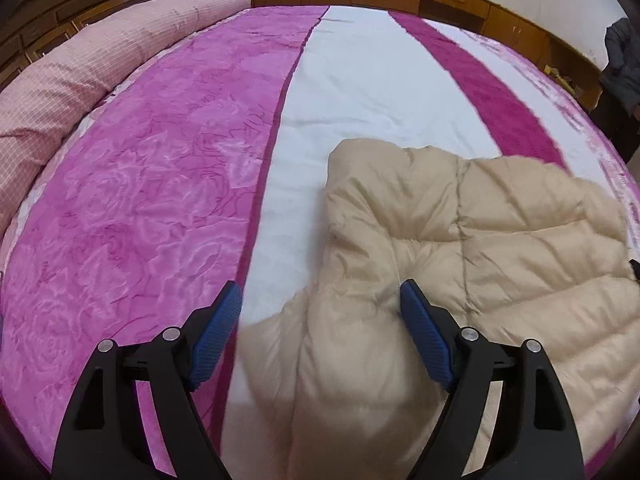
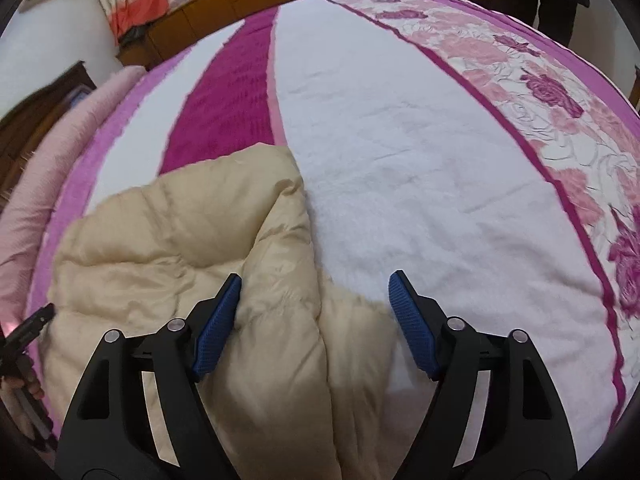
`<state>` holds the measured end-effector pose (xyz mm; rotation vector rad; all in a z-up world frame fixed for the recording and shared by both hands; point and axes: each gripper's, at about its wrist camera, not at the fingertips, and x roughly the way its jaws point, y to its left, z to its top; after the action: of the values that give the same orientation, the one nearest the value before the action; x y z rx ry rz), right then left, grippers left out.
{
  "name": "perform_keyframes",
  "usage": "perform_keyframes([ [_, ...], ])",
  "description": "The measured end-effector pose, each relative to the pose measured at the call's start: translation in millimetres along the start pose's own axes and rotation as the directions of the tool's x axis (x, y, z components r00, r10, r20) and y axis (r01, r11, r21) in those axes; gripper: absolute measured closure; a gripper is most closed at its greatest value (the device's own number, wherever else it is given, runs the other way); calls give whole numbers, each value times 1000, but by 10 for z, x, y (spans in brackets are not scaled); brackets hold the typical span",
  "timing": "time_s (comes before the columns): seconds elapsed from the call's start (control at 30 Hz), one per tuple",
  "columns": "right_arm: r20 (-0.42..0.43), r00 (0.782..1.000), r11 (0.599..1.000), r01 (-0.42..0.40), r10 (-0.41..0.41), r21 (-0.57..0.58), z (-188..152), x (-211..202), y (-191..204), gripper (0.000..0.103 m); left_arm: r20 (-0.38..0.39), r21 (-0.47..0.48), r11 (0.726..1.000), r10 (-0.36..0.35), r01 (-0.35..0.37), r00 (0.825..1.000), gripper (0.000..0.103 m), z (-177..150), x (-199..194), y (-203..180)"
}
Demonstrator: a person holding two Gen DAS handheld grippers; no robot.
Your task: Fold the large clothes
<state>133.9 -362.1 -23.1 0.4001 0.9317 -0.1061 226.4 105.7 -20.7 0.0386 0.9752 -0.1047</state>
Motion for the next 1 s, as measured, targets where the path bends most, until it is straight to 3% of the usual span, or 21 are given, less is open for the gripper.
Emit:
perform_keyframes([
  [0.23,-52,994,995,-98,97,-6,-359,-482,-81,18,-18,-36,997,-69,68,997,24,-240,-404,170],
  [0.43,-134,981,990,-143,144,12,-698,-523,-139,14,-91,-81,986,-155,148,984,24,-537,-425,232],
  [0.6,-159,970,982,-177,185,62,-755,-395,-168,14,-123,-111,987,-132,118,984,21,-646,-306,201],
  [0.77,-151,971,975,-159,183,158,-781,-201,-215,6,-142,-129,985,-134,116,981,19,-635,-148,180],
  [1.0,-116,958,949,-233,261,211,-766,-208,-176,10,-165,-267,937,-275,225,947,24,-707,-82,309],
])
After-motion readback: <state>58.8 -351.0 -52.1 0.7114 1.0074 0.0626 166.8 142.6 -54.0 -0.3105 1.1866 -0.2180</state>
